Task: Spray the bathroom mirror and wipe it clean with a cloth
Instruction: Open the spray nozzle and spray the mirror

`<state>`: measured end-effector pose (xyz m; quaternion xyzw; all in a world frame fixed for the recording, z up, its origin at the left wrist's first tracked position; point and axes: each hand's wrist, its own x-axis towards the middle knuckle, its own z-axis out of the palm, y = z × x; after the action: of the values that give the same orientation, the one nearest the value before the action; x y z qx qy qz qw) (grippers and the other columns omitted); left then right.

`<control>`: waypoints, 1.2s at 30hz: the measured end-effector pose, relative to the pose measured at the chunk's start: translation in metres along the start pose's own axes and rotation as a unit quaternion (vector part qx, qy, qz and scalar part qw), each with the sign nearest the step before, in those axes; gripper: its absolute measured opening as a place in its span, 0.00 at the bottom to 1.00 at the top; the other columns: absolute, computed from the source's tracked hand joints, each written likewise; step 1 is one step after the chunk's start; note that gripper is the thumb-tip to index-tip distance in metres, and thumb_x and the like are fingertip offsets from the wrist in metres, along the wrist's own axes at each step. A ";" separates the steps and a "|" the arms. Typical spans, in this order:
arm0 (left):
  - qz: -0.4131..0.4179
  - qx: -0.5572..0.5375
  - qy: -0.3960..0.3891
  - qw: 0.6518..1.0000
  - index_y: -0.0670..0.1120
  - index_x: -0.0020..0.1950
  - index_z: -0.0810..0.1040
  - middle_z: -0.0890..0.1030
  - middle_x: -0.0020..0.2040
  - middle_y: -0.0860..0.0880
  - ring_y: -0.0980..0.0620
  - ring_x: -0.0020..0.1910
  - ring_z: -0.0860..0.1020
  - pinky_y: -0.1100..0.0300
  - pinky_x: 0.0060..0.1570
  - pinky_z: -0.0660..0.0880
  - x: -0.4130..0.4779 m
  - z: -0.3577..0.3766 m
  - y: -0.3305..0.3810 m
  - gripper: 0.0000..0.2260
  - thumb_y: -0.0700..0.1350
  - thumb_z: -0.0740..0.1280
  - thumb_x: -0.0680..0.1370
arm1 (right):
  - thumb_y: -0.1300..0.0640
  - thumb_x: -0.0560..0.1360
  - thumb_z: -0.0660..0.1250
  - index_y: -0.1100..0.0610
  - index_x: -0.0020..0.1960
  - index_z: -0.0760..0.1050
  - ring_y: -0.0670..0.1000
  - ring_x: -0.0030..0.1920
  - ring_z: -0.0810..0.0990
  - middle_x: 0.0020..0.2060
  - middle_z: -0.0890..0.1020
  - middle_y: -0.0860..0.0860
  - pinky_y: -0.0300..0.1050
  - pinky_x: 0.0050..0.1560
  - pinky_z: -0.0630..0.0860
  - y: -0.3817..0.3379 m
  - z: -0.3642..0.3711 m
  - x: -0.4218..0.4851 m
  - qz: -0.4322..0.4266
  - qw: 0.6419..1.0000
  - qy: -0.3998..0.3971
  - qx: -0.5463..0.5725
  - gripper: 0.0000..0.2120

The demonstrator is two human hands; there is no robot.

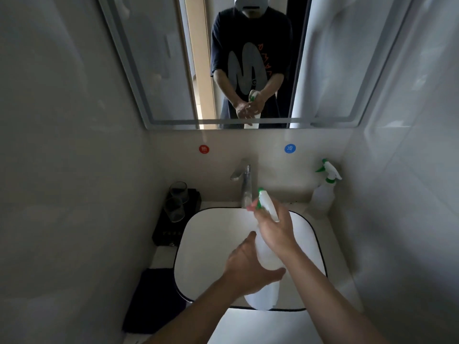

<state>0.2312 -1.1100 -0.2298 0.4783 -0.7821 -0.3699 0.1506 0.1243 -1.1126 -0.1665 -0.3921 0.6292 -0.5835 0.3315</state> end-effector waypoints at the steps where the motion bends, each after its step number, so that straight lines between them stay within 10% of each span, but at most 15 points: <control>1: 0.012 -0.012 0.004 1.000 0.58 0.69 0.66 0.79 0.61 0.60 0.56 0.59 0.79 0.54 0.59 0.79 0.003 -0.012 0.002 0.42 0.70 0.73 0.59 | 0.53 0.74 0.69 0.51 0.47 0.82 0.42 0.39 0.80 0.44 0.86 0.49 0.38 0.45 0.74 -0.011 0.003 0.003 -0.011 1.000 -0.023 0.013 0.04; 4: 0.045 -0.058 0.013 0.997 0.63 0.68 0.66 0.79 0.60 0.64 0.62 0.59 0.79 0.55 0.60 0.79 0.010 -0.049 0.011 0.39 0.65 0.78 0.61 | 0.51 0.71 0.70 0.49 0.56 0.80 0.47 0.42 0.79 0.45 0.81 0.46 0.41 0.49 0.75 -0.041 0.015 0.011 -0.068 0.995 -0.068 0.000 0.14; 11: 0.091 -0.189 -0.021 0.977 0.53 0.70 0.70 0.82 0.59 0.57 0.56 0.61 0.81 0.54 0.63 0.77 0.016 -0.087 0.033 0.40 0.54 0.81 0.60 | 0.43 0.72 0.72 0.54 0.38 0.74 0.53 0.32 0.79 0.31 0.81 0.53 0.44 0.32 0.74 -0.086 0.040 0.025 -0.117 0.989 0.071 -0.058 0.16; 15: 0.137 -0.107 -0.015 0.985 0.54 0.70 0.72 0.79 0.53 0.63 0.65 0.53 0.81 0.72 0.50 0.76 0.015 -0.092 0.034 0.38 0.56 0.78 0.62 | 0.46 0.77 0.69 0.57 0.31 0.69 0.46 0.25 0.73 0.25 0.76 0.50 0.37 0.27 0.68 -0.092 0.035 0.026 -0.127 0.980 0.119 -0.100 0.21; 19: 0.172 -0.230 -0.069 0.955 0.47 0.62 0.79 0.83 0.53 0.48 0.50 0.53 0.84 0.52 0.51 0.81 0.018 -0.097 0.037 0.15 0.34 0.70 0.78 | 0.48 0.79 0.66 0.54 0.30 0.67 0.53 0.28 0.74 0.24 0.73 0.50 0.48 0.33 0.70 -0.094 0.026 0.024 -0.121 0.975 0.147 -0.114 0.21; 24: 0.176 -0.158 -0.075 0.969 0.68 0.66 0.71 0.80 0.52 0.68 0.71 0.52 0.79 0.71 0.50 0.77 0.015 -0.086 0.052 0.33 0.56 0.78 0.64 | 0.54 0.79 0.68 0.52 0.38 0.76 0.46 0.31 0.75 0.29 0.78 0.46 0.46 0.37 0.72 -0.095 0.015 0.019 -0.109 0.982 0.136 -0.069 0.10; 28: 0.156 -0.162 -0.070 0.972 0.62 0.64 0.74 0.83 0.59 0.59 0.58 0.59 0.81 0.49 0.60 0.80 0.018 -0.084 0.061 0.35 0.54 0.82 0.59 | 0.58 0.79 0.68 0.54 0.44 0.79 0.47 0.33 0.76 0.30 0.79 0.47 0.46 0.39 0.73 -0.100 0.005 0.017 -0.118 0.985 0.121 -0.026 0.05; 33: 0.201 -0.132 -0.067 0.968 0.64 0.62 0.74 0.82 0.57 0.63 0.65 0.57 0.80 0.57 0.57 0.80 0.021 -0.074 0.072 0.32 0.60 0.82 0.60 | 0.35 0.73 0.59 0.61 0.39 0.77 0.50 0.30 0.77 0.33 0.80 0.56 0.36 0.31 0.72 -0.102 -0.005 0.009 -0.167 0.957 0.223 -0.079 0.28; 36: 0.215 -0.109 -0.070 0.968 0.70 0.58 0.71 0.80 0.55 0.69 0.70 0.56 0.78 0.69 0.52 0.76 0.016 -0.063 0.084 0.29 0.59 0.81 0.62 | 0.35 0.76 0.57 0.59 0.36 0.75 0.55 0.32 0.79 0.30 0.80 0.56 0.51 0.34 0.77 -0.102 -0.021 0.007 -0.148 0.953 0.245 -0.098 0.28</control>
<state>0.2065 -1.1289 -0.1281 0.2523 -0.8303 -0.4443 0.2225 0.1139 -1.1096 -0.0625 -0.3564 0.6803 -0.6394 0.0368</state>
